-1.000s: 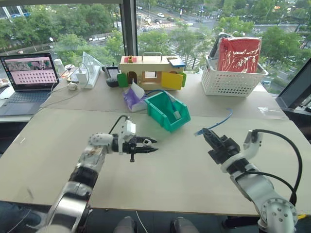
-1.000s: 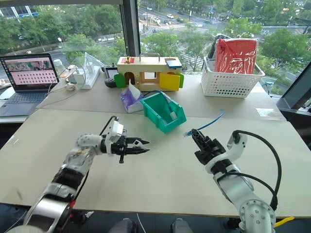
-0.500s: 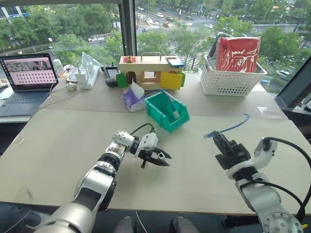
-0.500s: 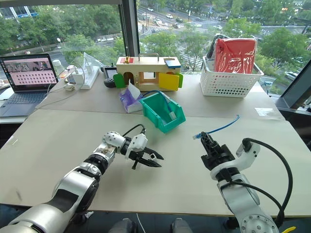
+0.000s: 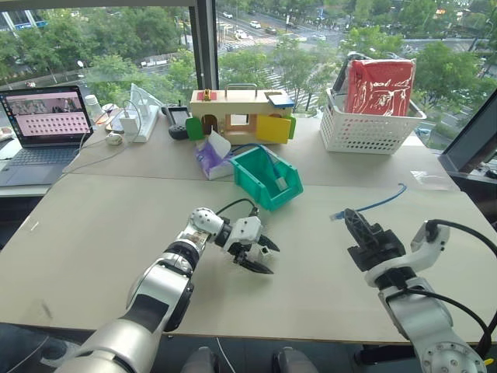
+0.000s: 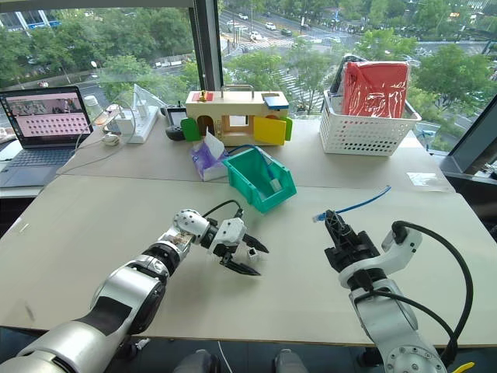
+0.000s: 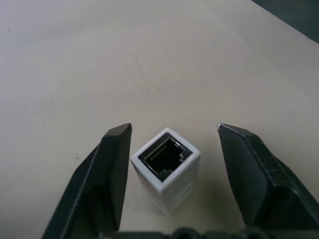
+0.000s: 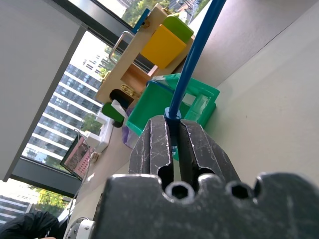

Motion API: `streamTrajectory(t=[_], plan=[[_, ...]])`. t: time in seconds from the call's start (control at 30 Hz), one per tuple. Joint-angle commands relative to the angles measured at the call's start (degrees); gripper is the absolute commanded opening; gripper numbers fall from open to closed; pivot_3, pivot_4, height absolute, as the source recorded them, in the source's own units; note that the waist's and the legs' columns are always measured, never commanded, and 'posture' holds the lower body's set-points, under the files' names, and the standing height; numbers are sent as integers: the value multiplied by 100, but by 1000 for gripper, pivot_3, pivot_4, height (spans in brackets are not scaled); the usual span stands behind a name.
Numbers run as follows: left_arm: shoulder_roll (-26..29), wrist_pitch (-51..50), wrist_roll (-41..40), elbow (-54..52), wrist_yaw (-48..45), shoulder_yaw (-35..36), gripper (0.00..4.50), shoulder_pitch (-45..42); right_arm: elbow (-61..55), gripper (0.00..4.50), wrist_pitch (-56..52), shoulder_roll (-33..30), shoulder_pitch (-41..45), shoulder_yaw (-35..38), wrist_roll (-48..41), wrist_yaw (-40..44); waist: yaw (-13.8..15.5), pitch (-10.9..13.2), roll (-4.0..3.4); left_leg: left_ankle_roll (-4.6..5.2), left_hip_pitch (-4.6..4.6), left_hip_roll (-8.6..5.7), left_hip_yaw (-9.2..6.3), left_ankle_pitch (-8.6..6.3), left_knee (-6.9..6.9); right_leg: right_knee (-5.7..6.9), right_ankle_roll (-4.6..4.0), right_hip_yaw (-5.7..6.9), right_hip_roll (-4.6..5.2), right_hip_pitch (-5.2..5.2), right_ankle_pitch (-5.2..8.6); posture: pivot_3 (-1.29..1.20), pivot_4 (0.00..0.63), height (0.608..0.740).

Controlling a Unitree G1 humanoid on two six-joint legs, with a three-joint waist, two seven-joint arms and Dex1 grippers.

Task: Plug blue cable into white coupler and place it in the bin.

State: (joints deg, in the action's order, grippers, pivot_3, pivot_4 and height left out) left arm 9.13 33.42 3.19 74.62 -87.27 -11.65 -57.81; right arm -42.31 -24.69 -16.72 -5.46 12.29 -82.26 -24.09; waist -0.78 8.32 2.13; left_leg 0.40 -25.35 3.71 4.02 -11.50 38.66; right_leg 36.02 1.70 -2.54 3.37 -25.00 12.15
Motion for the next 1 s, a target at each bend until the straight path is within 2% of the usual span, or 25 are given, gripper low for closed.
streamTrajectory(t=[0.03,0.23,0.37,0.5,0.63,0.73,0.87,1.0], plan=[[92,-127,-37,-40,-22,187,4398,-89,-181,0,130,-69,120,84,-53,28,-3,0,0,0,0,0,0,0,0,0,0,0,0,0,0,0,150,732],[267,-839,-492,-128,-86,761,4398,-17,-24,0,97,-60,282,13,-58,103,-8,0,0,0,1,1,-1,0,2,4,0,0,-1,0,0,0,150,732],[485,-1091,-513,-318,43,904,4398,210,85,0,59,-55,368,-29,-67,169,-11,0,-1,0,2,1,-2,0,3,5,0,2,-1,0,0,0,150,732],[893,-1874,-1097,-1101,-482,1103,4398,689,169,0,49,-61,439,-50,-46,235,-24,0,-1,0,2,3,-2,0,3,8,0,2,-1,0,0,0,150,732],[1499,-2634,-1840,-2693,-523,830,4398,1620,298,0,27,-35,480,-77,-31,335,-43,0,-2,0,5,11,-3,0,3,12,-3,2,-5,-1,0,0,150,732],[1667,-3196,-1941,-3563,-309,1018,4398,2034,395,0,5,-16,555,-120,-28,398,-18,-1,-2,0,7,10,-2,0,3,14,-3,2,-3,1,0,0,150,732],[1620,-4043,-1971,-5195,907,1140,4398,2813,485,0,-19,17,631,-191,2,456,12,-1,-2,0,7,8,-3,1,12,13,-2,4,1,7,0,0,150,732],[1553,-5089,-1908,-6707,1913,942,4398,3625,549,0,-35,55,624,-262,43,538,-3,-1,-3,0,9,10,-3,1,11,13,-1,1,-1,8,0,0,150,732]])
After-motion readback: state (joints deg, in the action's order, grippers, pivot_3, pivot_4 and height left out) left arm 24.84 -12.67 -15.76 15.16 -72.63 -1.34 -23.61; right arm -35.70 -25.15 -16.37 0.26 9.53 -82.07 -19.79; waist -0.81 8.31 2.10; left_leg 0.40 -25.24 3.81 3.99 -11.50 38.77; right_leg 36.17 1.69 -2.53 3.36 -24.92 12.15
